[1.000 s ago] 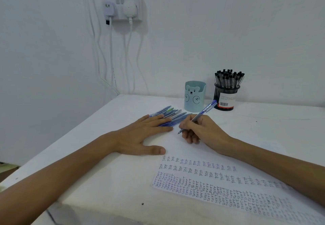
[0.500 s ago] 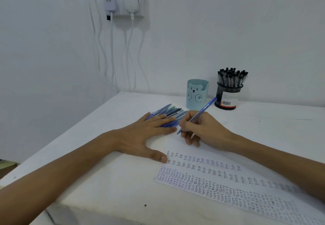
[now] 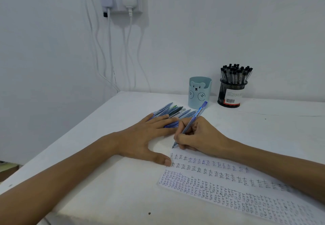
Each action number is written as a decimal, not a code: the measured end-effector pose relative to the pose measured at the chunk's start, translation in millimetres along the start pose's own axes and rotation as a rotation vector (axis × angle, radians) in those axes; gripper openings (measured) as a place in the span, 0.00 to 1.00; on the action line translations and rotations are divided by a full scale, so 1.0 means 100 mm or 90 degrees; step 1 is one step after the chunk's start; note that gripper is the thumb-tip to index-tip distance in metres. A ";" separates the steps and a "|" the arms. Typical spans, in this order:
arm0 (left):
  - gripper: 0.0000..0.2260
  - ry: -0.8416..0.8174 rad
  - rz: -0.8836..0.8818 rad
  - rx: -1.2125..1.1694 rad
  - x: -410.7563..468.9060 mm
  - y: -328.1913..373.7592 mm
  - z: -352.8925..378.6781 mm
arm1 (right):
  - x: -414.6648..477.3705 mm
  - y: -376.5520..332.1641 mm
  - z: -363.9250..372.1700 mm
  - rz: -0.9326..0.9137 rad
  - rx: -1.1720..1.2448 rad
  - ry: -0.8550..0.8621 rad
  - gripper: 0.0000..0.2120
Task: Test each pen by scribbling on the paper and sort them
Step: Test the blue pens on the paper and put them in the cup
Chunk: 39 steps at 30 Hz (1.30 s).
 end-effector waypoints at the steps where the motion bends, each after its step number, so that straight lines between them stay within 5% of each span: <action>1: 0.43 0.001 0.000 -0.001 0.00 0.00 0.00 | 0.00 0.01 0.00 0.001 0.003 0.000 0.10; 13: 0.43 0.014 0.010 -0.004 0.00 -0.01 0.01 | 0.00 -0.02 0.02 -0.010 -0.002 -0.020 0.04; 39: 0.44 0.011 0.013 0.004 0.00 -0.02 0.01 | 0.01 0.02 -0.02 0.009 -0.020 0.019 0.08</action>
Point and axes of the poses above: each hand's wrist, its own x-axis towards the middle knuckle, its own z-axis out of the palm, y = z × x, the point moved 9 cm from there along x, towards the middle knuckle, and after that the axes turned 10 degrees about y, right-handed, at the moved point
